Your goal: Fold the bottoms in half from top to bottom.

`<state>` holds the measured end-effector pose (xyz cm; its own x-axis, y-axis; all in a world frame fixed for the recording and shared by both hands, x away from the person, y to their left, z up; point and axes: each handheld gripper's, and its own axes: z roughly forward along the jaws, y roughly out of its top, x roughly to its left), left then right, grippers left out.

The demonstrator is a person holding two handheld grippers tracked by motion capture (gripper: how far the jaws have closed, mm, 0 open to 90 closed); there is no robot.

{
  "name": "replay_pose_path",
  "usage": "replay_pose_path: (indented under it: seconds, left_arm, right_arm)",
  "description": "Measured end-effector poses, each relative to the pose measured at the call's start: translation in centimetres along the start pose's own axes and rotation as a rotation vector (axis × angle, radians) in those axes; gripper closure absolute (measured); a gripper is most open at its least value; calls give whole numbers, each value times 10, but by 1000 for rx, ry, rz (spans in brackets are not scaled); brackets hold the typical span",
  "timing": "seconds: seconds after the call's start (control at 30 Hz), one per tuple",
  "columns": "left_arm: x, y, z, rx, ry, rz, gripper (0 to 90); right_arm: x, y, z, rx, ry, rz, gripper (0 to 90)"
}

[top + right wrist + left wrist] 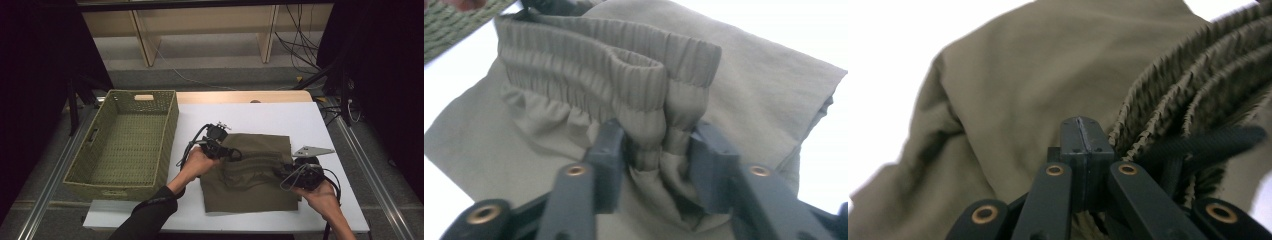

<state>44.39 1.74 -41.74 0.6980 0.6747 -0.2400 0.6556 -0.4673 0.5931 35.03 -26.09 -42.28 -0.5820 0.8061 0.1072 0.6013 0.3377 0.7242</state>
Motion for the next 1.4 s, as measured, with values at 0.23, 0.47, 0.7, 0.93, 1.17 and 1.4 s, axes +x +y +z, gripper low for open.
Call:
replay_pose_path:
  seconds: [0.23, 0.47, 0.7, 0.93, 1.17, 1.4]
  left_arm:
    - [-16, -26, -11, -32, -62, 26, 892]
    - [-27, -44, -12, -30, -73, 56, 892]
    - [-42, -70, 0, 6, -73, 100, 892]
    - [-43, -78, 2, -11, -61, 91, 892]
    - [-27, -71, -20, -101, -9, 22, 670]
    - [-10, -70, -33, -130, 84, -55, 432]
  right_arm:
    - [-2, -5, -14, -7, 53, 23, 486]
    - [-9, 0, -43, -105, 32, 95, 514]
    - [-18, -6, -18, 7, -74, 154, 605]
    - [-17, -10, 4, 71, -104, 142, 552]
    - [-19, -15, 5, 97, -156, 175, 453]
    - [-27, -22, 8, 148, -199, 238, 406]
